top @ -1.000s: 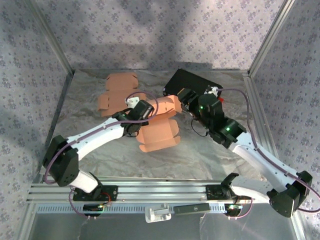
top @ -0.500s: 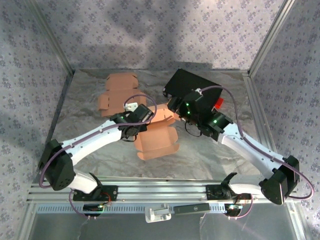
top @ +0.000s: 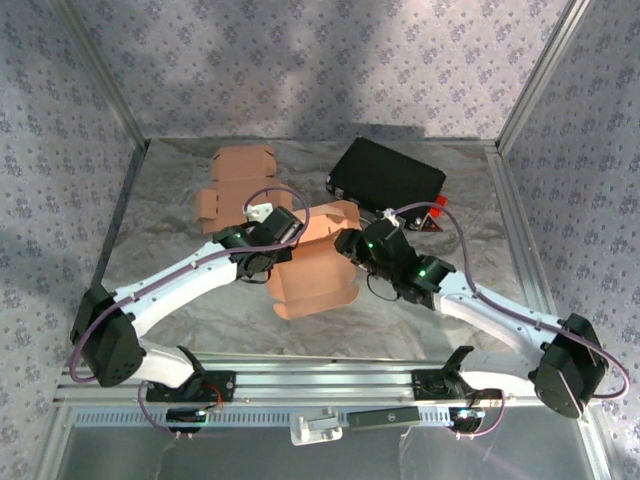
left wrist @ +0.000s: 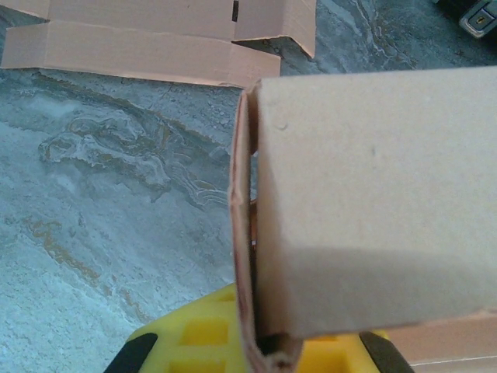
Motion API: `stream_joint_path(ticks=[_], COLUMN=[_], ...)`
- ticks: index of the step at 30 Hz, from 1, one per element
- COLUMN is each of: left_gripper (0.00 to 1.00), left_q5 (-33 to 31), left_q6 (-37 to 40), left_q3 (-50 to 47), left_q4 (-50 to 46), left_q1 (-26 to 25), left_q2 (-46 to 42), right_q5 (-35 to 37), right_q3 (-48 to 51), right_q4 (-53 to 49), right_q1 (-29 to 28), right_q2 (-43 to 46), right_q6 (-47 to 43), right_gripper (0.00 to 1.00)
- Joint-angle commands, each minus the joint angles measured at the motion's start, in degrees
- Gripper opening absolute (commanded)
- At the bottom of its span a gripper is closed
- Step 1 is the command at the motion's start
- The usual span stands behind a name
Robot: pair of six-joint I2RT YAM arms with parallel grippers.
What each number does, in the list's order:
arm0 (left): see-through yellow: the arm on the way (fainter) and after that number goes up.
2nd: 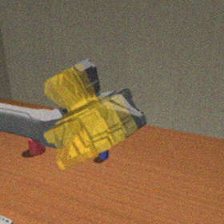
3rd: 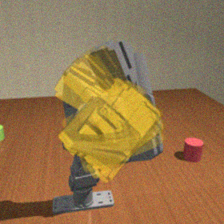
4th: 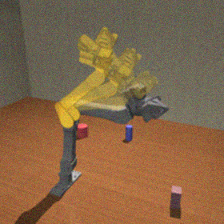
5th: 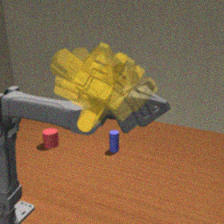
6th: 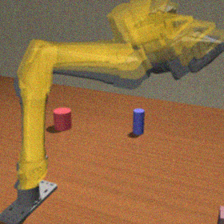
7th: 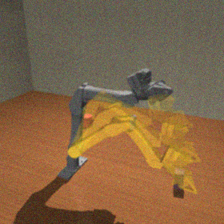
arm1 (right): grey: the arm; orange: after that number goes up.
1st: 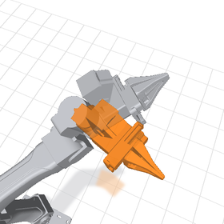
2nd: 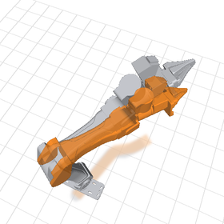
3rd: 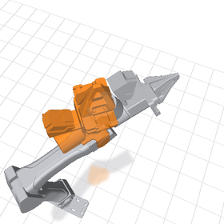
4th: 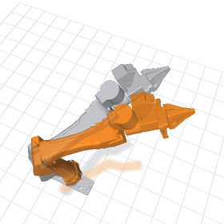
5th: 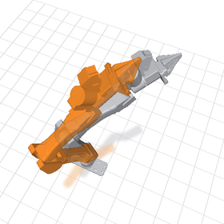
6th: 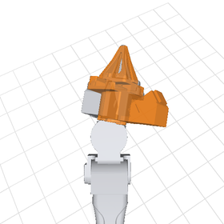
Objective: Fold the paper box
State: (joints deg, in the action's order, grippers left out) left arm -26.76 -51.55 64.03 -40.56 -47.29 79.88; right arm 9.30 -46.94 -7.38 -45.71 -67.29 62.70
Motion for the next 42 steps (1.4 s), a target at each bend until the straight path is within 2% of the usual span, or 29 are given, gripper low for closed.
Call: stream_joint_path(ticks=[1,8,15,22,42], left_gripper=[0.0,0.0,0.0,0.0,0.0], left_q5=[0.38,0.48,0.81,1.32,2.18], left_q6=[0.84,1.54,2.15,2.47,3.17], left_q3=[2.29,2.83,3.88,4.09,4.78], left_q4=[-0.83,-0.95,-0.8,-0.58,0.03], left_q1=[-0.4,-0.41,-0.35,-0.41,-0.4], left_q2=[-1.31,-0.98,-0.24,0.32,1.04], right_q5=[-0.02,-1.43,-2.05,-4.3,-7.26], right_q3=[0.84,-1.83,0.94,-1.08,-8.84], right_q4=[4.41,3.45,5.62,7.91,5.05], right_q1=[1.44,3.56,4.11,4.59,1.63], right_q2=[-2.23,-5.48,-5.84,-7.86,-13.38], right_q6=[-0.07,-2.13,-1.96,-3.92,-10.43], right_gripper=[0.54,0.53,0.54,0.44,0.36])
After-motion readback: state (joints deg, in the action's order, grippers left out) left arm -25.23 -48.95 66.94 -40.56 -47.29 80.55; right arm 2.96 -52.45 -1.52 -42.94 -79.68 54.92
